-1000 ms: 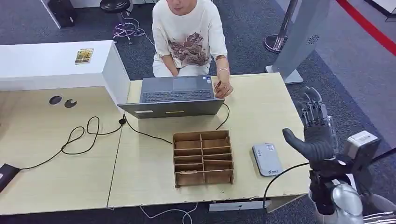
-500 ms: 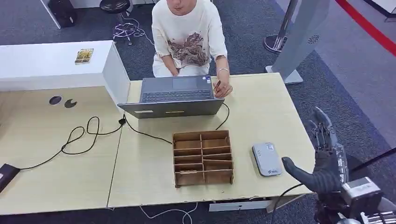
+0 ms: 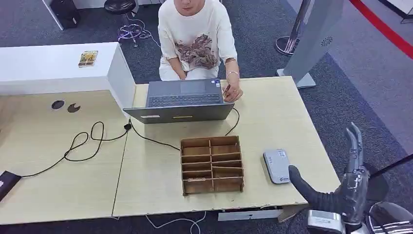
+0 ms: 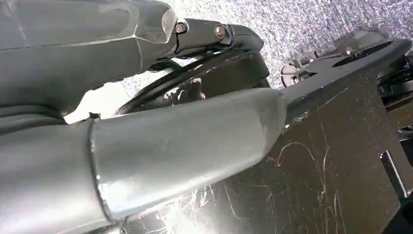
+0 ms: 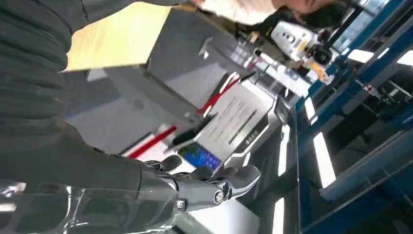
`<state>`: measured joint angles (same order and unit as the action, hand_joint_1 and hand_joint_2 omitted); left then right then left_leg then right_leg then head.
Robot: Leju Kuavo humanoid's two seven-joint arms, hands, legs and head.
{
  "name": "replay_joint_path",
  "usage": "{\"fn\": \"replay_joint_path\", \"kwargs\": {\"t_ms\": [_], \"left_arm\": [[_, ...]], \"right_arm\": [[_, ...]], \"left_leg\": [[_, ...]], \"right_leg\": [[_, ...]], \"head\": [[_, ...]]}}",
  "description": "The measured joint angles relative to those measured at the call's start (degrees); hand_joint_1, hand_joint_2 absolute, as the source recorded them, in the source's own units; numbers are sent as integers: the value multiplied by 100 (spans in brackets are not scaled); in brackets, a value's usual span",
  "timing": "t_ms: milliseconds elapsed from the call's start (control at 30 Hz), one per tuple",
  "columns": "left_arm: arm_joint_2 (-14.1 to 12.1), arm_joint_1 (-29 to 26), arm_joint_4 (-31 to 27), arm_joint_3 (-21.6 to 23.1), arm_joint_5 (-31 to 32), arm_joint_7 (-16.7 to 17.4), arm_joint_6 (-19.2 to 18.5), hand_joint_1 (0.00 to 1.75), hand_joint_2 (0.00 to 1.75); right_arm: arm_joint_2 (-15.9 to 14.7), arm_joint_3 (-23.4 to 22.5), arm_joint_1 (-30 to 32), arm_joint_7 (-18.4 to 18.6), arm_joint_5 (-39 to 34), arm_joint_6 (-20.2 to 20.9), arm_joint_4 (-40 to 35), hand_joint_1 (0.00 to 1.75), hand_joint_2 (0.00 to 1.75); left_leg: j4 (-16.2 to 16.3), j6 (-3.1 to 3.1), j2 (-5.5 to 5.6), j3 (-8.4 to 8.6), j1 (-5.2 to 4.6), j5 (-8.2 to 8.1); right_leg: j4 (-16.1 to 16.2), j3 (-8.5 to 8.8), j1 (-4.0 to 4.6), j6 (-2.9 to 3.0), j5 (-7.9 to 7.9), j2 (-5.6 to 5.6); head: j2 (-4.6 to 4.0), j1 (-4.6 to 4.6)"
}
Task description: Pass the card to the sensor for recognition and then transmit it.
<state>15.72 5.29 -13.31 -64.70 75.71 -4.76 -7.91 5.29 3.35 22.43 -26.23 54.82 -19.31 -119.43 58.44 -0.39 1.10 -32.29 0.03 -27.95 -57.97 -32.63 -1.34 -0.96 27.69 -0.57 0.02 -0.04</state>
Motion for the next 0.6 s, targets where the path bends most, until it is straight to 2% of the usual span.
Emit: {"fn": "replay_joint_path", "kwargs": {"t_ms": [167,300,400,600], "left_arm": [[0,17,0,-2,29,63,-7,0,0],[0,34,0,-2,61,105,-9,0,0],[0,37,0,-2,76,105,-13,0,0],[2,38,0,-2,79,105,-15,0,0]], "right_arm": [[-13,373,111,654,1038,-582,13,0,175],[-125,695,157,1238,1841,-765,81,0,175],[-370,995,164,1924,2428,-843,144,0,175],[-965,1568,154,2831,2847,-762,262,0,175]], "left_leg": [[0,0,0,0,0,0],[0,0,-2,2,0,0],[0,0,-2,2,0,0],[0,0,-1,1,0,0]], "right_leg": [[0,1,0,0,0,1],[0,2,0,0,0,1],[0,2,0,0,0,1],[0,3,0,0,0,1]], "head": [[0,0],[0,-2],[0,0],[0,0]]}}
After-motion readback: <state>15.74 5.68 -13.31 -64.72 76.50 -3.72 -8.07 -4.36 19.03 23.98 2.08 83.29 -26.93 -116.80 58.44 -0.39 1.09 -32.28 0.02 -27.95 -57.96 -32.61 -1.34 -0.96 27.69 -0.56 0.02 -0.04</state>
